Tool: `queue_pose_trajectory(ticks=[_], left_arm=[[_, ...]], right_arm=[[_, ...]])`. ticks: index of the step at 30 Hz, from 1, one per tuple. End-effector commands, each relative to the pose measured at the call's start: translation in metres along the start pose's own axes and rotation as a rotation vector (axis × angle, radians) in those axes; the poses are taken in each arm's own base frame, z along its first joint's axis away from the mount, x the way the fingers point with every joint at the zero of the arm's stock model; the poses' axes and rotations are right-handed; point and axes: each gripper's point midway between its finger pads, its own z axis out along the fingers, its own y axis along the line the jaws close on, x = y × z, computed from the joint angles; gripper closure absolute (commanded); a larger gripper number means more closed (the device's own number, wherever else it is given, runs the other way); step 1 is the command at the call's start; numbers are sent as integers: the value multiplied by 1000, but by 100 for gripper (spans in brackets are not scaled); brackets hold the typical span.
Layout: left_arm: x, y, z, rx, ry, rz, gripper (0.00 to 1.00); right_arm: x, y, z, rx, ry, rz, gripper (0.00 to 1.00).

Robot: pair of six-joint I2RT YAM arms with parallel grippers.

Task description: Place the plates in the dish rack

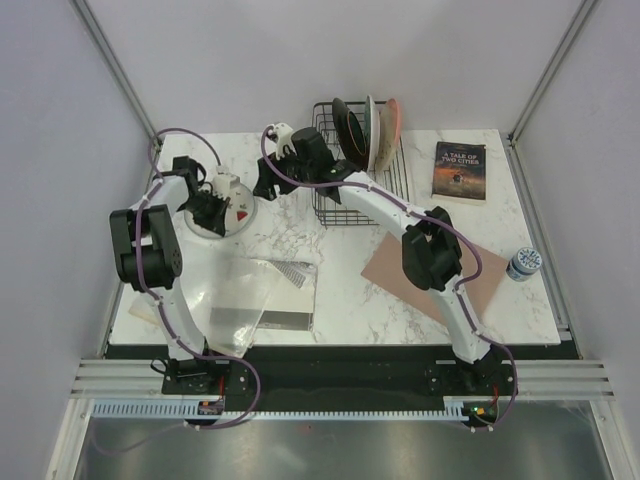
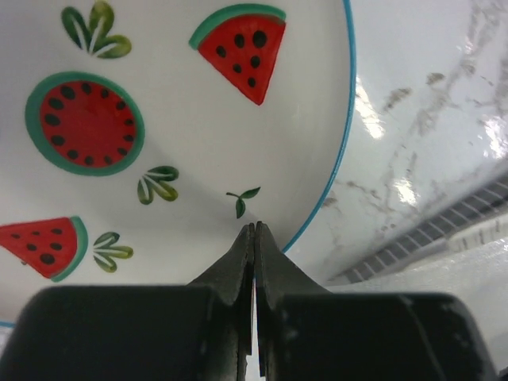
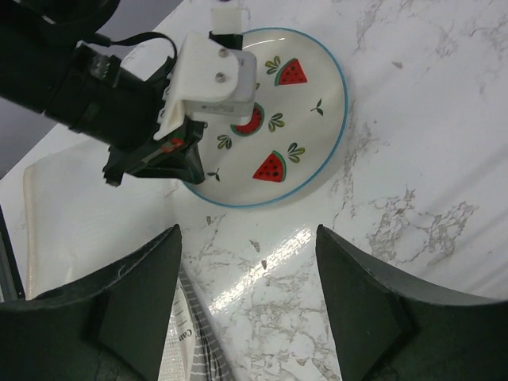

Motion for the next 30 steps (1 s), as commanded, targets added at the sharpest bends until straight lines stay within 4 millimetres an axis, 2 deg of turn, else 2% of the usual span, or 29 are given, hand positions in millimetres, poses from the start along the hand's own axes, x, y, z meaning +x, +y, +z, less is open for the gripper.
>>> queue_pose_trajectory(ticks=[1,3,4,5,6,7,8,9,10,12,13,14,17,18,19,24,30], left_arm=[[19,-48,-10,103,-1,0,98],[22,-57,-17,101,-19,-8,98],[20,-55,-22,75,-34,-17,97],[5,-49,-36,15,-104,-44,90],[-2,-45,-44,-15,-142,-62,69],[-7,-35,-56,-61,-185,-142,58],[-20,-20,-69,-122,-257,-168,51],[-28,-13,-84,-157,-309,-200,39],[-27,3,-96,-192,-349,-309,36],[-28,22,-107,-223,-404,-404,34],[-21,33,-110,-234,-418,-487,34],[-17,37,-110,-237,-418,-525,34],[-1,50,-100,-241,-428,-609,34],[3,53,-92,-237,-425,-630,34],[6,56,-89,-231,-429,-655,34],[11,72,-71,-229,-440,-728,34],[19,86,-52,-249,-415,-771,34]], right_arm=[[-17,29,7,-83,-51,36,25],[-10,33,13,-94,-40,40,25],[-9,38,15,-101,-40,42,25],[-5,39,19,-104,-34,42,25],[-3,40,22,-107,-34,43,25],[-7,45,25,-115,-48,37,25],[0,42,31,-109,-42,49,25],[0,41,35,-109,-47,56,25],[-6,45,38,-119,-72,53,26],[2,39,51,-106,-73,82,27],[-4,42,54,-107,-94,81,27],[6,38,63,-101,-82,101,27],[16,33,77,-51,-84,95,29],[15,26,81,6,-93,79,29],[24,18,87,44,-81,77,29],[27,-8,95,218,-119,70,31],[50,-22,104,272,-91,77,33]])
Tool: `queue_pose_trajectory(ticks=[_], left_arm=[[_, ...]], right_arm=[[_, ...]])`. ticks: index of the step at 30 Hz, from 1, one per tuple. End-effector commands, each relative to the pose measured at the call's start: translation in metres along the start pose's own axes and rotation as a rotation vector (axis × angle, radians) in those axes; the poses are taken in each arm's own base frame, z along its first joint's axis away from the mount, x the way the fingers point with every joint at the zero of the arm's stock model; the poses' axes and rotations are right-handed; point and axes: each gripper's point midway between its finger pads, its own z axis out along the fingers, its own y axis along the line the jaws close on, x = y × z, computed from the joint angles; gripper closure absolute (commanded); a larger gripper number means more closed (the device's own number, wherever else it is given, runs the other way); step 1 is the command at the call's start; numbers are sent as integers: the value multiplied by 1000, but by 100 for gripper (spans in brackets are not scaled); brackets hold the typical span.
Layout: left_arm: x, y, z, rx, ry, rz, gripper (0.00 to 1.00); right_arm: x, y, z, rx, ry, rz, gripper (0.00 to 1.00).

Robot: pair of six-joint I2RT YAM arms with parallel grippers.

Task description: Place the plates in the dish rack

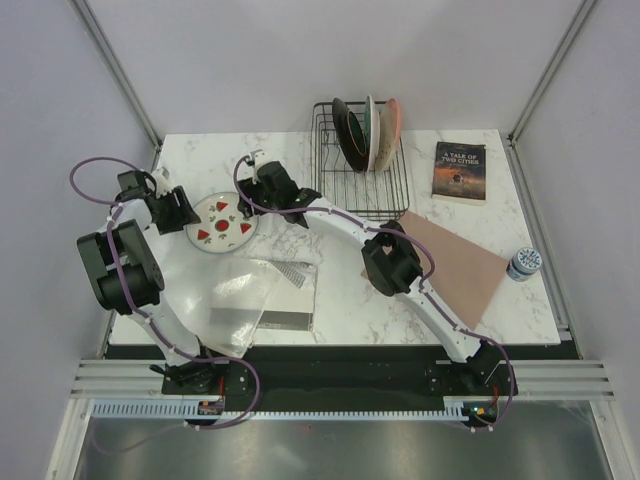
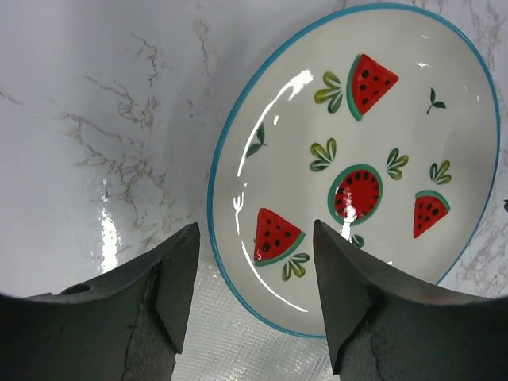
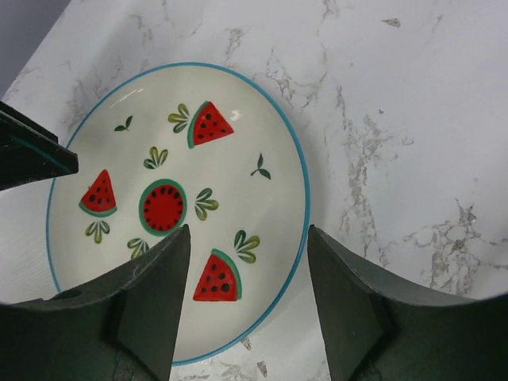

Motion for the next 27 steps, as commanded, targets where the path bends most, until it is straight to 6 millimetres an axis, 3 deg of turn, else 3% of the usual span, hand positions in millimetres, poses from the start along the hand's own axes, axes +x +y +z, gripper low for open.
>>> queue_pose_trajectory(ticks=[1,10,12,18,19,23,27], left_arm=[[-17,10,8,-27,-64,-47,34],[-2,18,21,-30,-23,-70,38],[5,19,25,-23,-3,-88,40],[18,20,33,-10,38,-134,43],[20,19,34,-1,43,-136,46],[19,3,32,90,39,-125,74],[8,-8,22,139,-3,-107,87]], right_arm=[[-18,-5,3,65,-67,-2,33],[23,-13,14,62,17,70,34],[33,-7,17,26,45,95,35],[43,-1,19,-8,70,114,36],[44,1,19,-18,73,118,36],[43,16,17,-95,81,153,37],[37,23,12,-129,78,168,37]])
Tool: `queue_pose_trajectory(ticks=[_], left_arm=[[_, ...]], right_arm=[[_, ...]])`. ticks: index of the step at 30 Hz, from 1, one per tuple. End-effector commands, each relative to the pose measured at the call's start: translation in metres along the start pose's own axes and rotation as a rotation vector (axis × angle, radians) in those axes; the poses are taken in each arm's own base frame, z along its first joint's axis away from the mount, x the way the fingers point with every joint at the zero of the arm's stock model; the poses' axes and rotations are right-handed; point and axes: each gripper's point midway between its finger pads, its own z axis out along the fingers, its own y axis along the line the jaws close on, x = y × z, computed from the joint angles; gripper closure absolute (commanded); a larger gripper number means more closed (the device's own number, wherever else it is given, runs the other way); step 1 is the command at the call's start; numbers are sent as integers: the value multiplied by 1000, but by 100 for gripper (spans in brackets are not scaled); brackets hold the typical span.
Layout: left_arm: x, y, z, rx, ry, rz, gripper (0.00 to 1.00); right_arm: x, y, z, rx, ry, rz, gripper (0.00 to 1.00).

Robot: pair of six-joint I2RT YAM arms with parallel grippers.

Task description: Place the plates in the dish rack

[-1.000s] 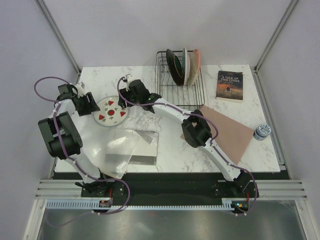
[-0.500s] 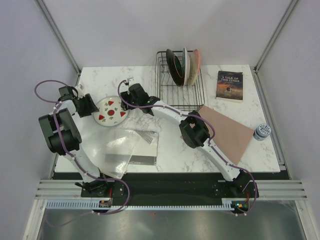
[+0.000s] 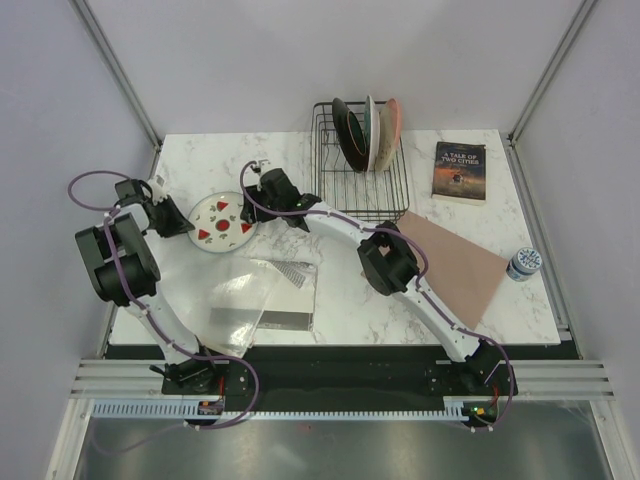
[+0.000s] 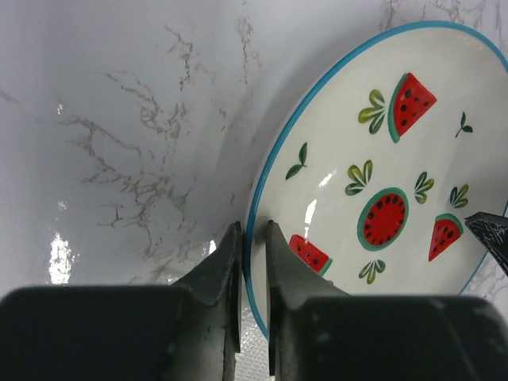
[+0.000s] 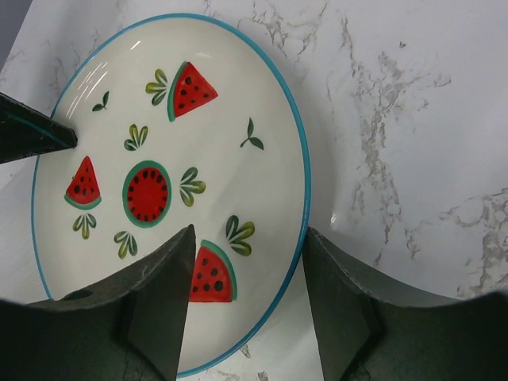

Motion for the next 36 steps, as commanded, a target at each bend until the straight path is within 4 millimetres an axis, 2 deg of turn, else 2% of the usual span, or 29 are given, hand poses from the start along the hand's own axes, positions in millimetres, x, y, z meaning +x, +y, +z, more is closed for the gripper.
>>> queue_pose_trajectory(ticks=[1,4,8,9,12,14,15,17,22,28,30,31,32,36], left_arm=[[-3,-26,-7,110,-24,15,91],[-16,-36,-21,158,-75,43,97],[-35,-51,-43,261,-174,106,98],[-43,-54,-56,285,-213,131,98],[-49,-59,-77,374,-278,230,98],[-44,-66,-86,483,-294,278,98],[-45,-62,-92,513,-310,285,98],[-39,-64,-95,605,-308,292,98],[-42,-59,-103,652,-321,291,98],[-46,-70,-120,686,-359,408,98],[-50,-71,-121,692,-372,464,98],[-51,-71,-122,699,-372,475,98],[-47,-71,-121,705,-361,473,98],[-48,-70,-118,719,-358,473,98]], right_arm=[[1,29,-4,-110,12,24,37],[1,28,-6,-111,14,14,37],[0,25,-6,-112,10,10,35],[0,24,-5,-112,10,12,36],[-2,26,-6,-137,9,10,35],[-3,27,-6,-161,2,13,35],[-3,31,-7,-187,7,14,36],[-3,34,-8,-216,4,10,36],[-7,38,-14,-280,11,-73,33],[-30,40,-35,-370,-15,-201,30],[-46,45,-46,-435,-54,-223,30],[-42,42,-48,-463,-46,-215,32],[-56,51,-58,-544,-89,-216,33],[-63,64,-67,-663,-104,-185,38]])
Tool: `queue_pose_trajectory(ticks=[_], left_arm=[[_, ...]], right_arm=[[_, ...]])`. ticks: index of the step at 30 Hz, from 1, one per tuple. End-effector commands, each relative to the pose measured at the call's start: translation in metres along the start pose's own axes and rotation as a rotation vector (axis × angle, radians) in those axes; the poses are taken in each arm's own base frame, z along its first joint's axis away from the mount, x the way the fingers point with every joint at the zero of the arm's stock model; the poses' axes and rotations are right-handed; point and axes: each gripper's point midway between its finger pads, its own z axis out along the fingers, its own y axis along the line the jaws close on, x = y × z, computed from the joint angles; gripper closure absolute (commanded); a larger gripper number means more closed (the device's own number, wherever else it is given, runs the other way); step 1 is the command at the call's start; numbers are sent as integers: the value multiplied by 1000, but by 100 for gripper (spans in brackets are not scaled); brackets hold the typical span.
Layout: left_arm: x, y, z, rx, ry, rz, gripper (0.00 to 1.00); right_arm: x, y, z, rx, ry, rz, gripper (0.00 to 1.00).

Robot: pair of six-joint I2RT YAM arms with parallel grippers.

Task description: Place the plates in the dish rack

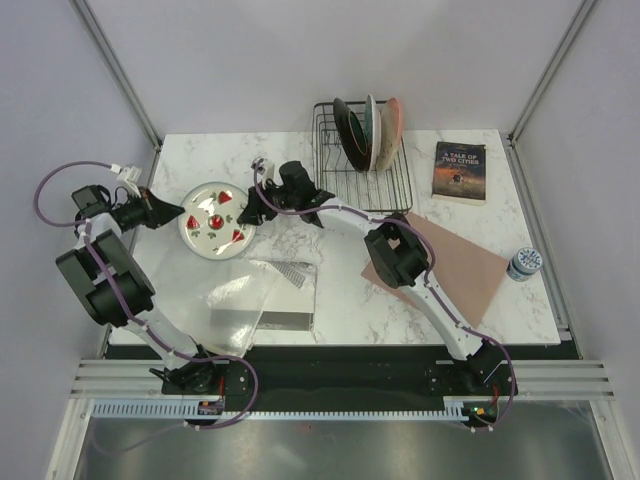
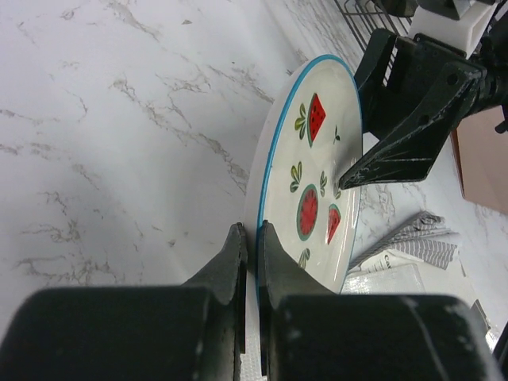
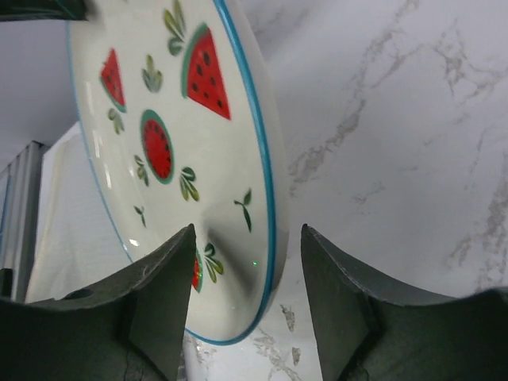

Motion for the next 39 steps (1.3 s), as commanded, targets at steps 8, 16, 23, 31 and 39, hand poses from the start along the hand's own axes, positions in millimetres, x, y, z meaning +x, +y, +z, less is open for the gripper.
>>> queue_pose_trajectory(ticks=[8,16,23,31,39], left_arm=[[-17,-11,-1,126,-54,36,98],[-17,5,-4,13,-18,89,70],[-25,-2,-16,-102,-43,195,0],[-65,-47,-43,-200,-150,280,0],[-92,-94,-69,-282,-248,455,0]], right_arm=[[-96,74,-35,-319,-219,-37,69],[-117,96,-54,-336,-202,-48,100],[-175,124,-83,-277,-291,-71,100],[-261,116,-136,53,-489,-205,100],[-334,49,-232,644,-744,-348,100]])
